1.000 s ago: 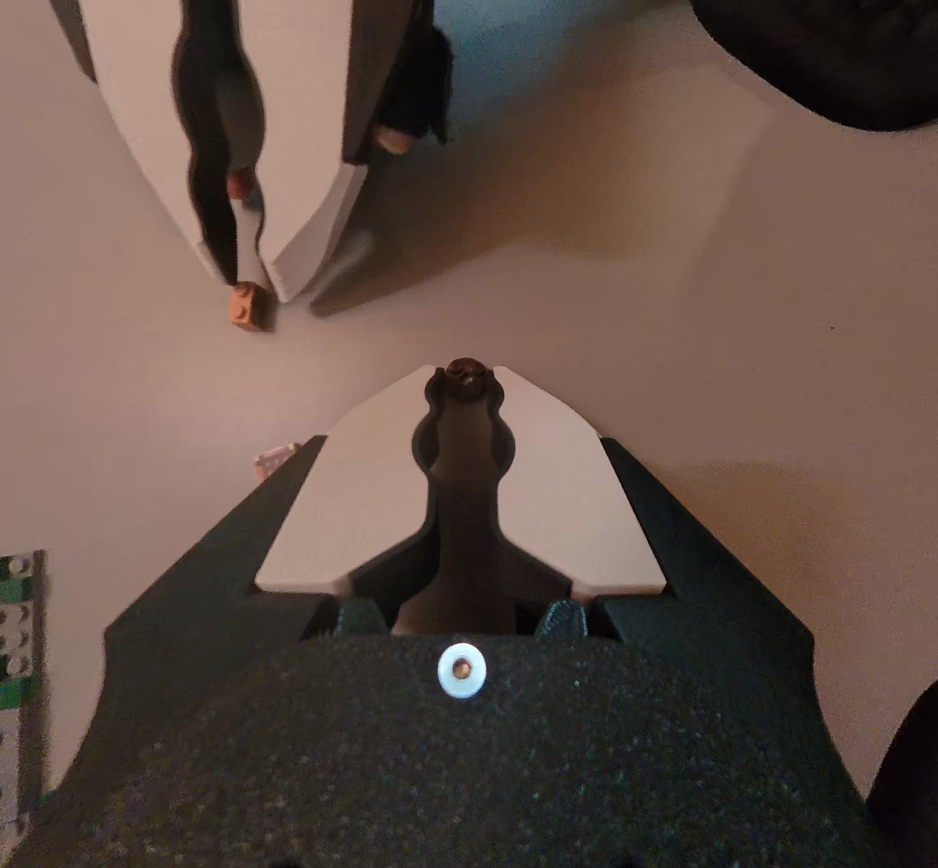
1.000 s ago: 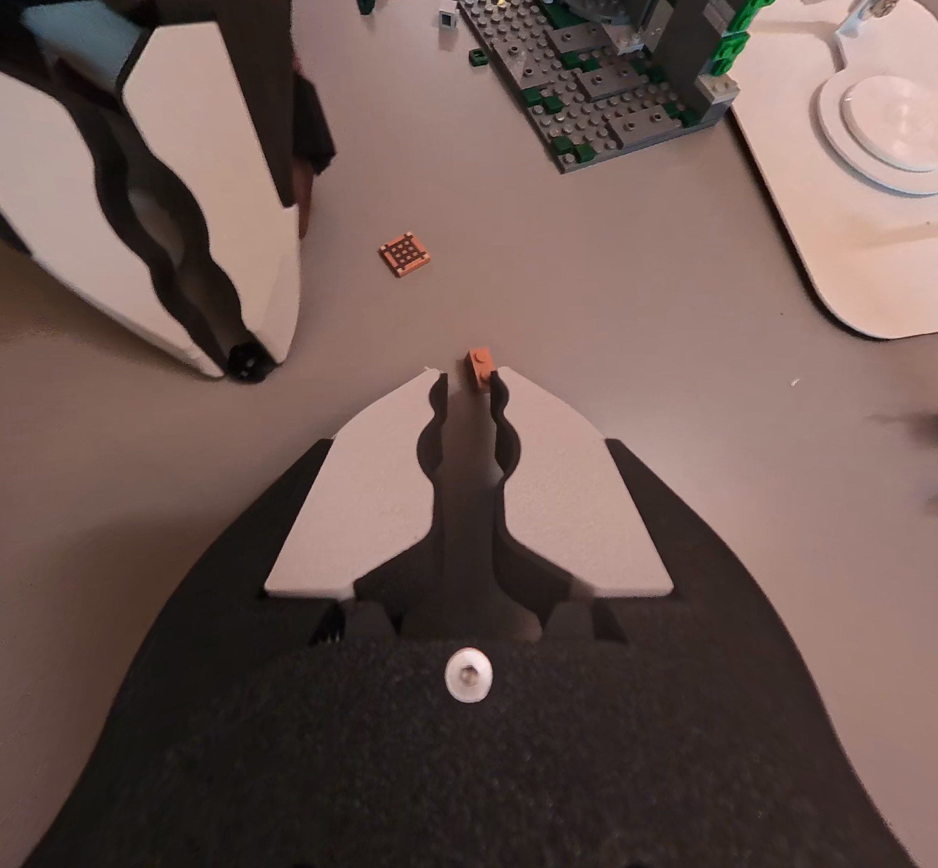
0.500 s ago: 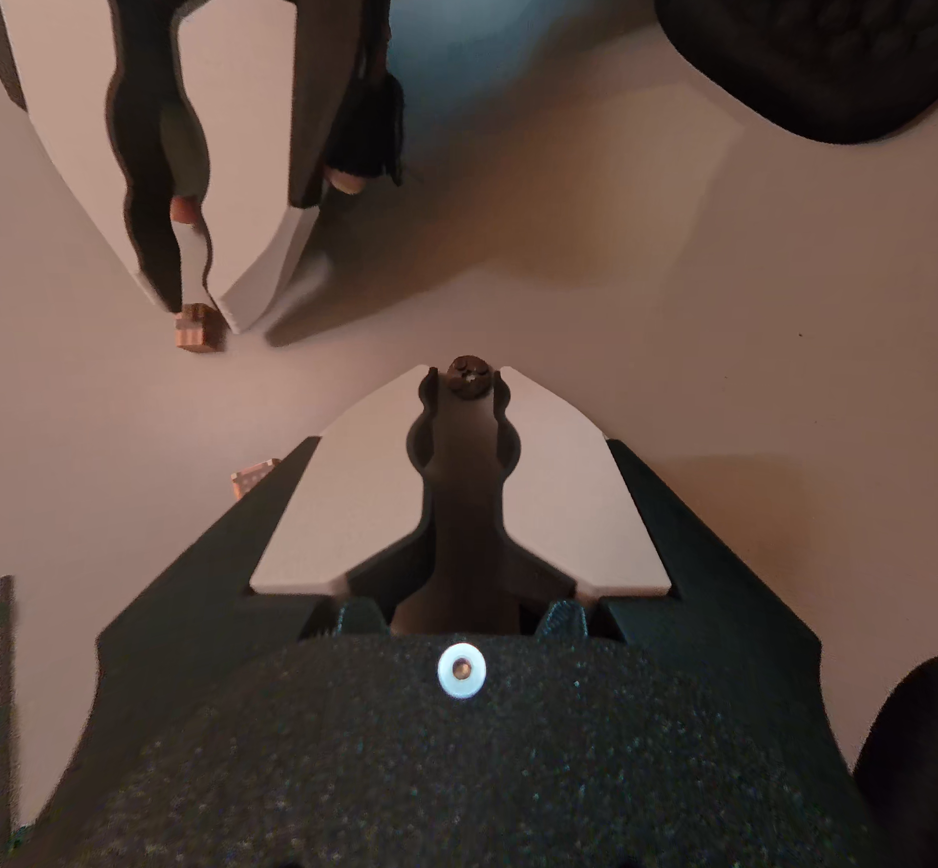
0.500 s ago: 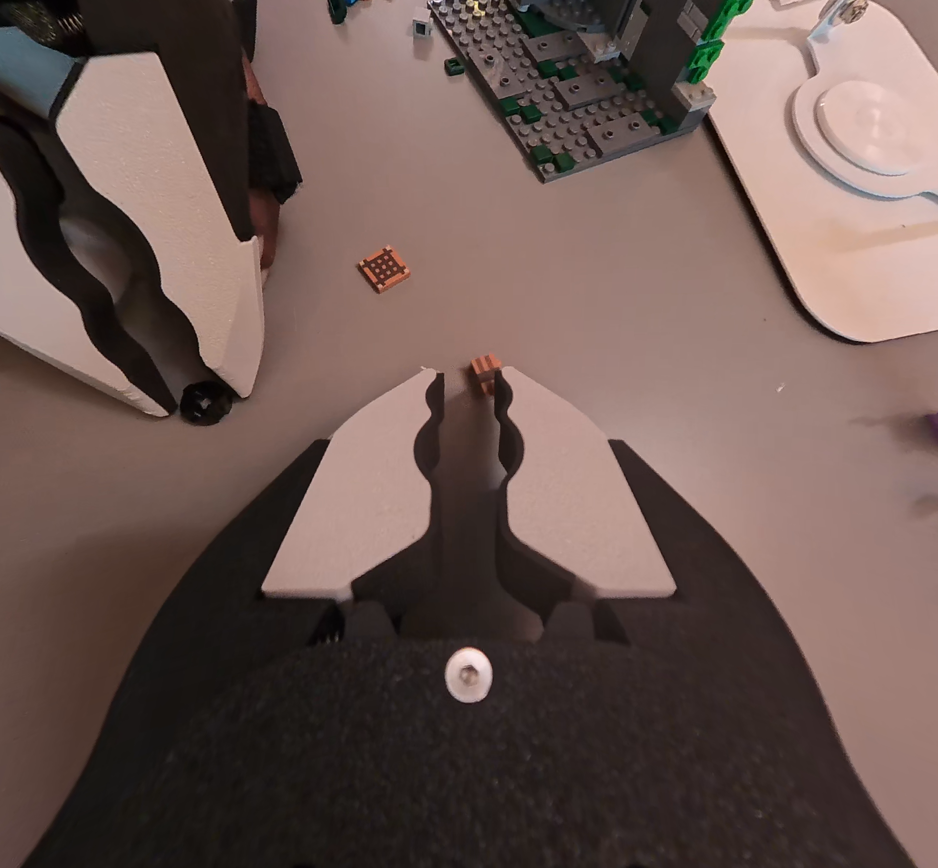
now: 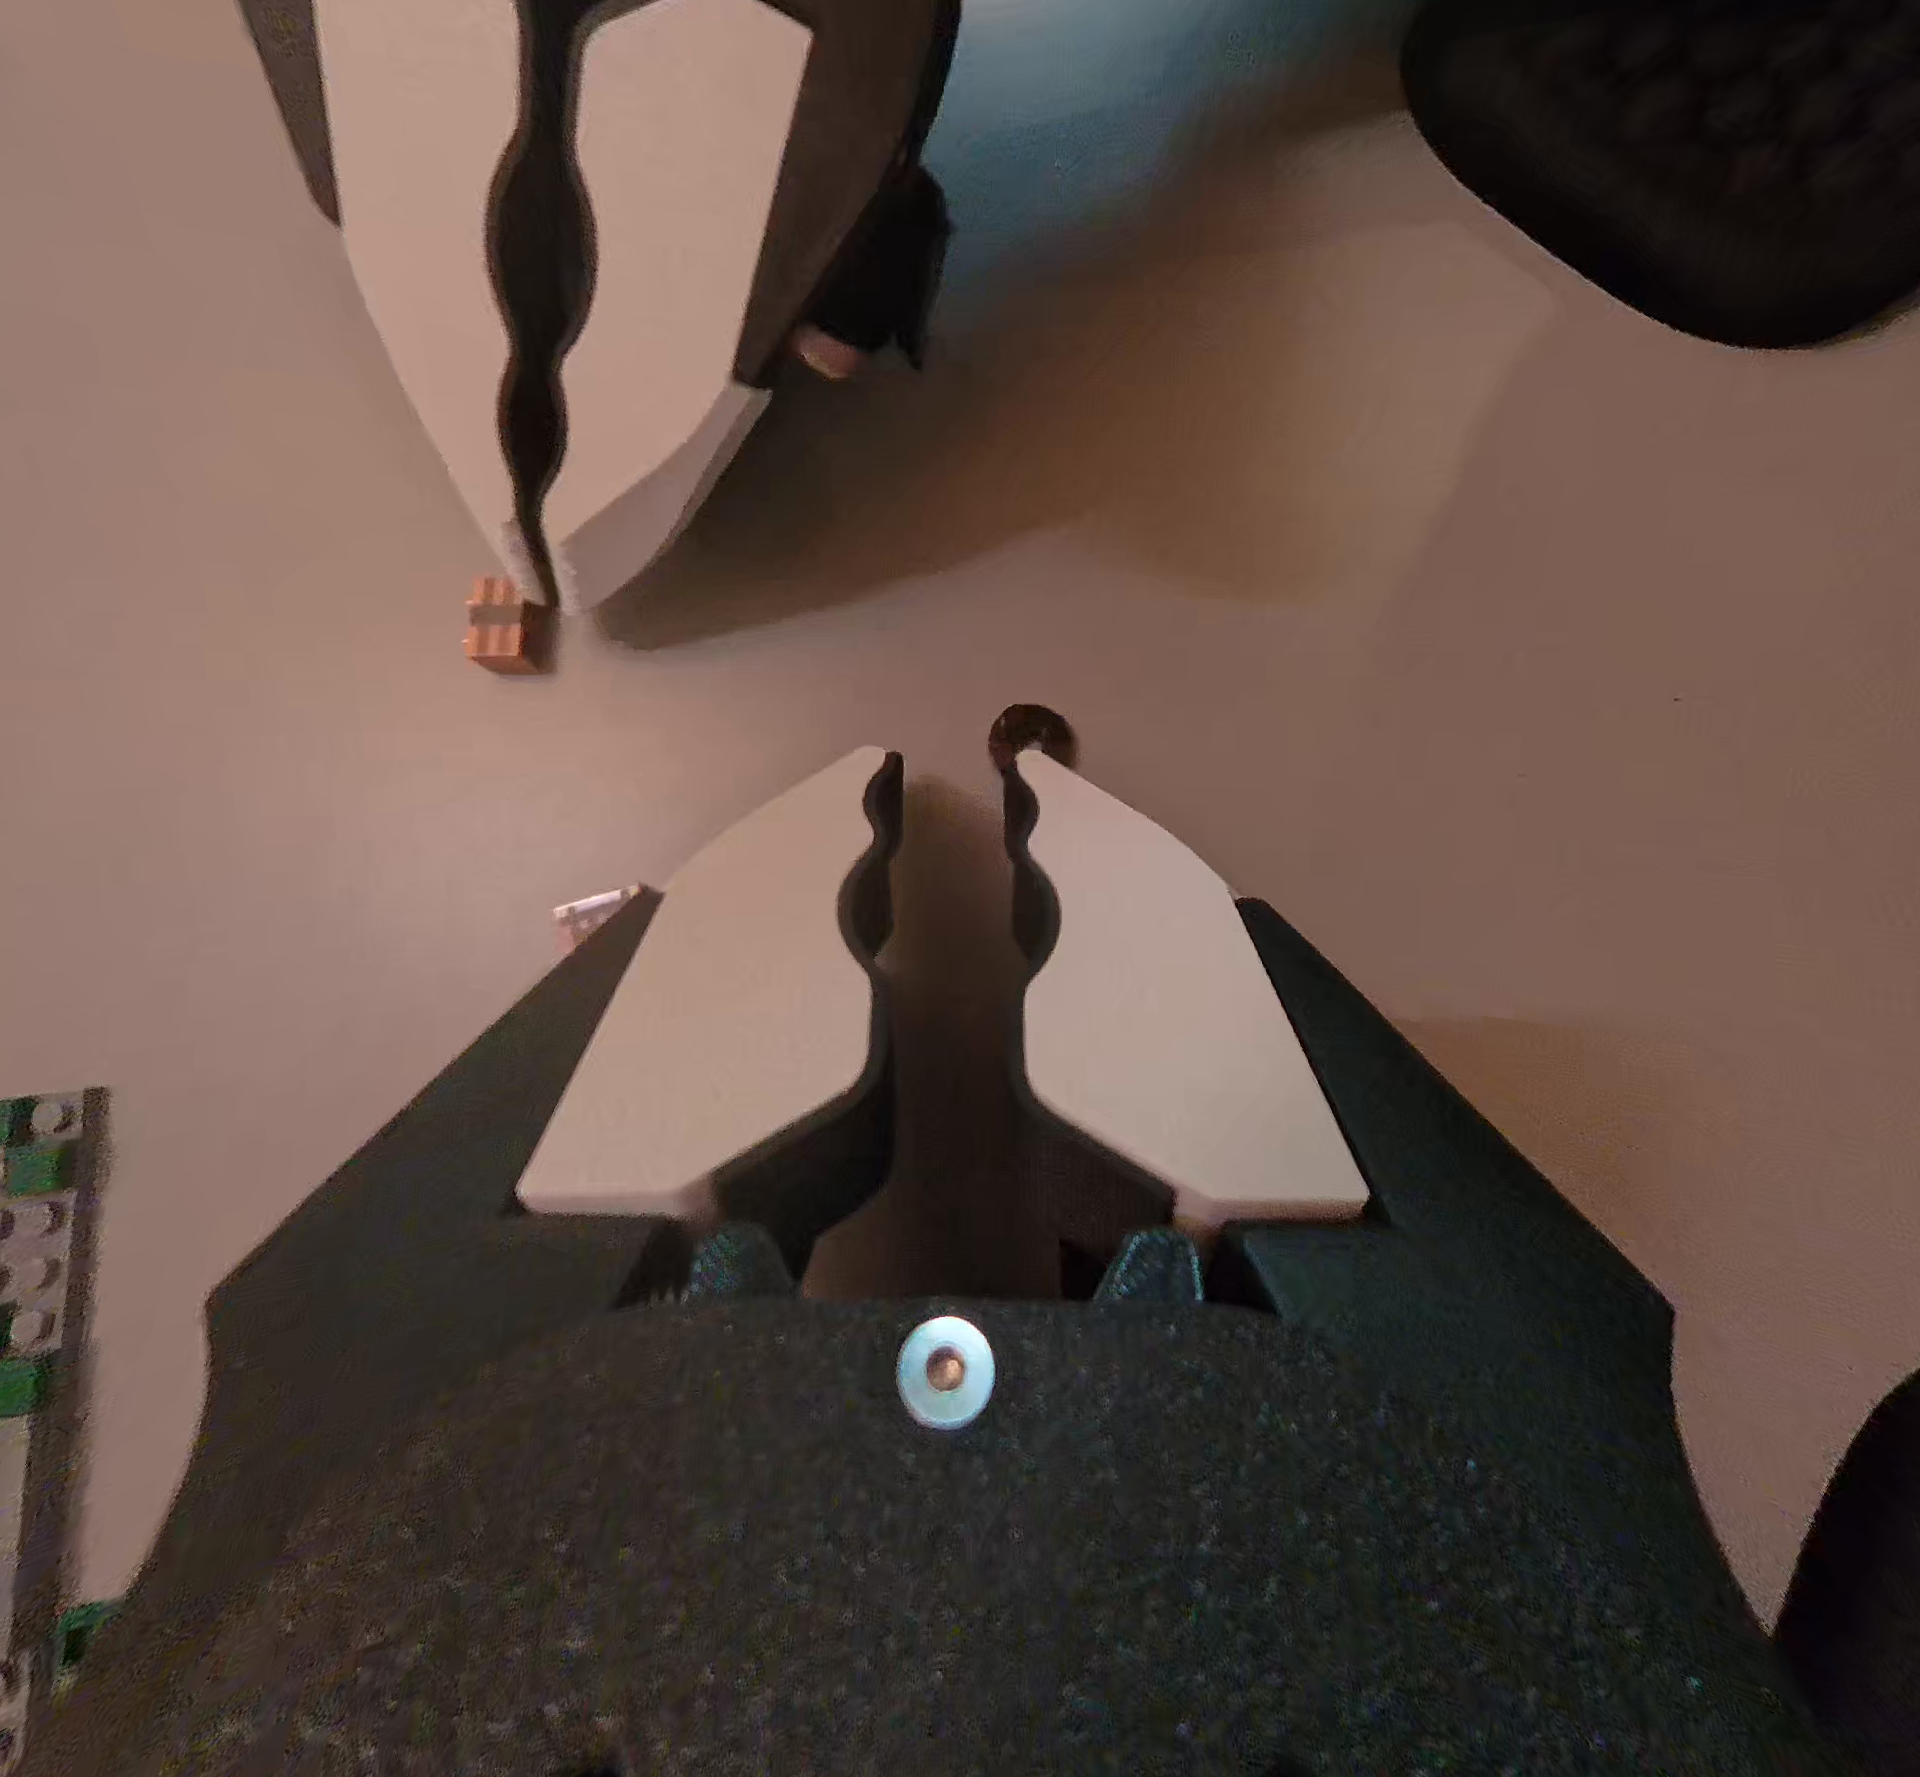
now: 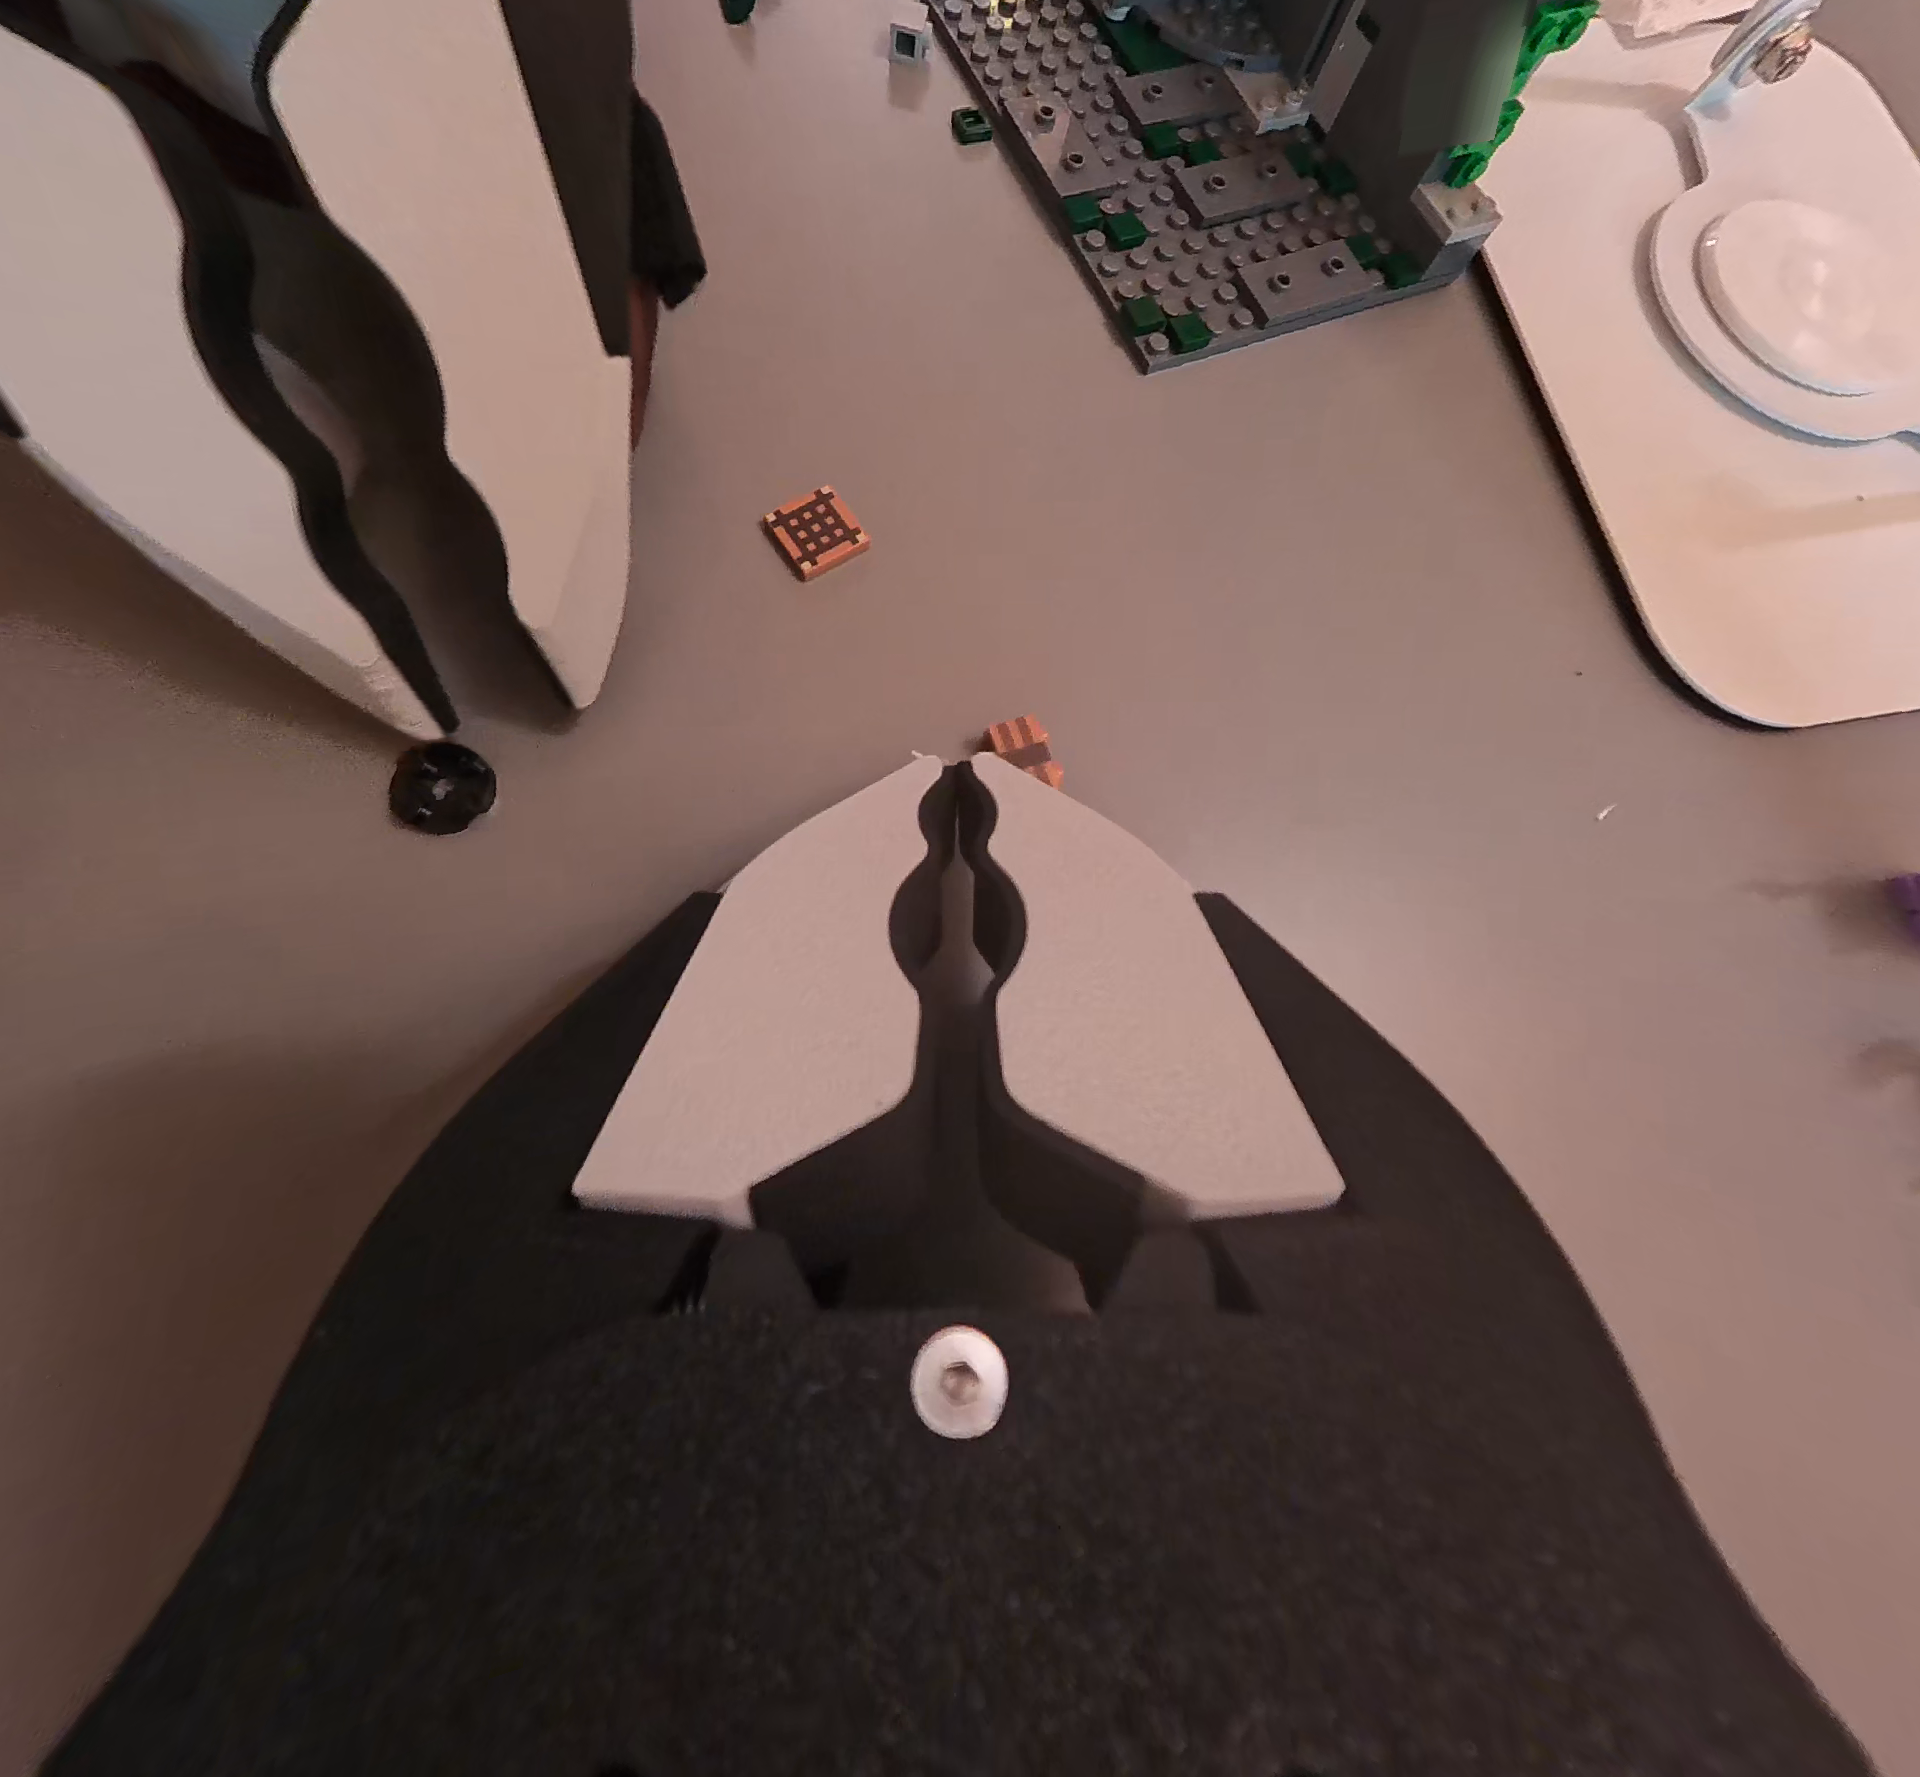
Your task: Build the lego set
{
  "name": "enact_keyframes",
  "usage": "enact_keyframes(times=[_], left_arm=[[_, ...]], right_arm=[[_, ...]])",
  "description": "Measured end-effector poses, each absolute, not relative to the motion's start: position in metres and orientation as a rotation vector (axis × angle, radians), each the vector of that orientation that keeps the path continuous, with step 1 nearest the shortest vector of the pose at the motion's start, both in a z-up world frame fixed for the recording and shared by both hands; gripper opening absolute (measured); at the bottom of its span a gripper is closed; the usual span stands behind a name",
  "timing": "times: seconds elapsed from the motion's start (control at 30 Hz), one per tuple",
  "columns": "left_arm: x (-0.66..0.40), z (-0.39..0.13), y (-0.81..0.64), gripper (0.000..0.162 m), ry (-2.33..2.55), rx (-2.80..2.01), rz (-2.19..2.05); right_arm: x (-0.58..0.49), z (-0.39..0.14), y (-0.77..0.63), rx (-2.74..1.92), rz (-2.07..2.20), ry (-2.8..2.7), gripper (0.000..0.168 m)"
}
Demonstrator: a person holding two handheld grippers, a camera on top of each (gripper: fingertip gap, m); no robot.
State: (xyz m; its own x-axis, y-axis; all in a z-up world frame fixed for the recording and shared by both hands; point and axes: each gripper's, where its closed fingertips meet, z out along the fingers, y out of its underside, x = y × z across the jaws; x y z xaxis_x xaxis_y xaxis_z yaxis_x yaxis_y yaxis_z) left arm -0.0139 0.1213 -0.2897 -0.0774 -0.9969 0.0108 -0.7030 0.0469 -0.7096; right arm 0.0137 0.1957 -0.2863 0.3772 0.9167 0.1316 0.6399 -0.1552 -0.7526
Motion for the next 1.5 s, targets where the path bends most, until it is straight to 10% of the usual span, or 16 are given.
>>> enact_keyframes(times=[0.9,1.5], left_arm=[[-0.028,-0.289,0.146,0.014,1.714,-1.747,-0.796],[-0.022,-0.220,0.124,0.019,1.413,-1.606,-1.553]], right_arm=[[0.004,-0.279,0.196,-1.780,0.498,-1.458,0.009],[-0.032,-0.218,0.125,-1.264,0.511,-1.640,0.009]])
